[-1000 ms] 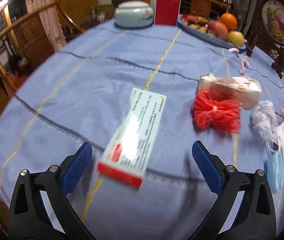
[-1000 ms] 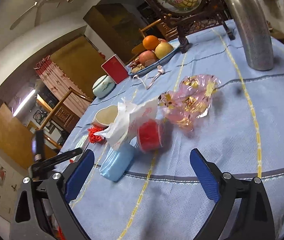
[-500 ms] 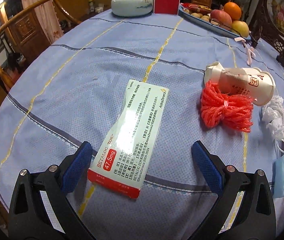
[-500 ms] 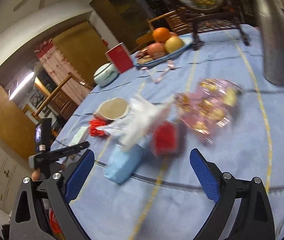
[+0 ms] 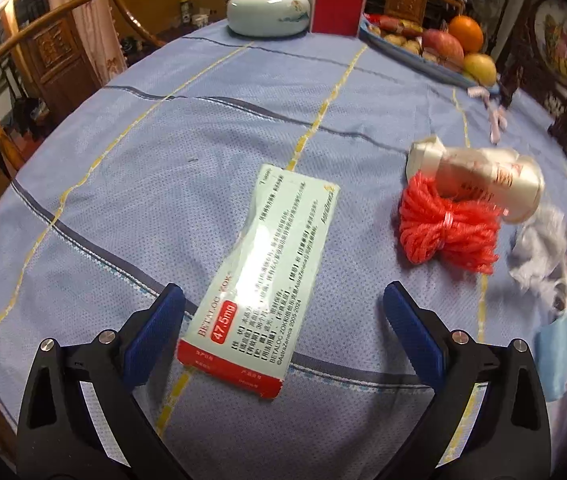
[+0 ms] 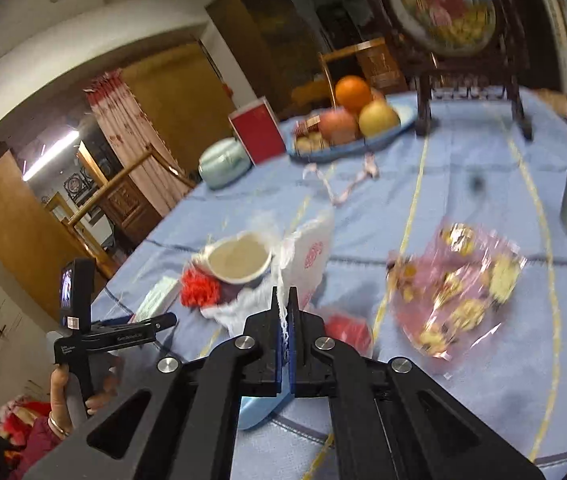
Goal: Collect trash
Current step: 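Grasp the white Betaloc medicine box with the left tool while the right tool grasps the blue face mask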
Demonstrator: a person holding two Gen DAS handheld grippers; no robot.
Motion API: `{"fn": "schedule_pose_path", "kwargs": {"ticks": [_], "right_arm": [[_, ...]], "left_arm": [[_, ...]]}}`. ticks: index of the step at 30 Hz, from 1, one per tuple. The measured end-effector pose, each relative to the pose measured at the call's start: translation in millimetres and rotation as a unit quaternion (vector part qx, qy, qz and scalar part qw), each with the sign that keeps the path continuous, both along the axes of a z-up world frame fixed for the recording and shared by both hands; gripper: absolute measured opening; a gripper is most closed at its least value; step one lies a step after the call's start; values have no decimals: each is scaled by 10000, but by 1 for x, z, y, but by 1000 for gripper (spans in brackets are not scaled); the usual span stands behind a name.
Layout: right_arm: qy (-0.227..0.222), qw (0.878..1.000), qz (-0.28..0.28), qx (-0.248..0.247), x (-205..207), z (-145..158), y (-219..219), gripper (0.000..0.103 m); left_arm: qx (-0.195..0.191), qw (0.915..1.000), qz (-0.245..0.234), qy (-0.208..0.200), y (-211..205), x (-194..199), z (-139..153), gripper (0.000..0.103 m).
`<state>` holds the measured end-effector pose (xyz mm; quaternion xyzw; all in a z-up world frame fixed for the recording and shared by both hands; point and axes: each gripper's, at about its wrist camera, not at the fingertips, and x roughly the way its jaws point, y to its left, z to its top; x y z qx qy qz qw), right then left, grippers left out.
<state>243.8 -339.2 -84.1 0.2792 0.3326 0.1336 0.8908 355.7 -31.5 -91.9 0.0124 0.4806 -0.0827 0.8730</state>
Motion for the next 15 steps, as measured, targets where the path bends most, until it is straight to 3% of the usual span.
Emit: {"fn": "schedule_pose_path", "kwargs": {"ticks": [3,9,11,15], "right_arm": [[-191,9993,146,272,-3,7,-1,3],[-328,9988,199,300,-6,14,-1,3],[-308,9989,166,306,-6,14,-2,3],[-271,9989,148,364,-5,12,-3,3]], "left_arm": [[-219,9997,111,-74,8,-1,3,86],[-385,9990,-3,-217,6,-5,6,54],[-352,9991,-66,-237,4,-6,7,49],[-270,9991,-176,-268,-2,-9,7,48]]}}
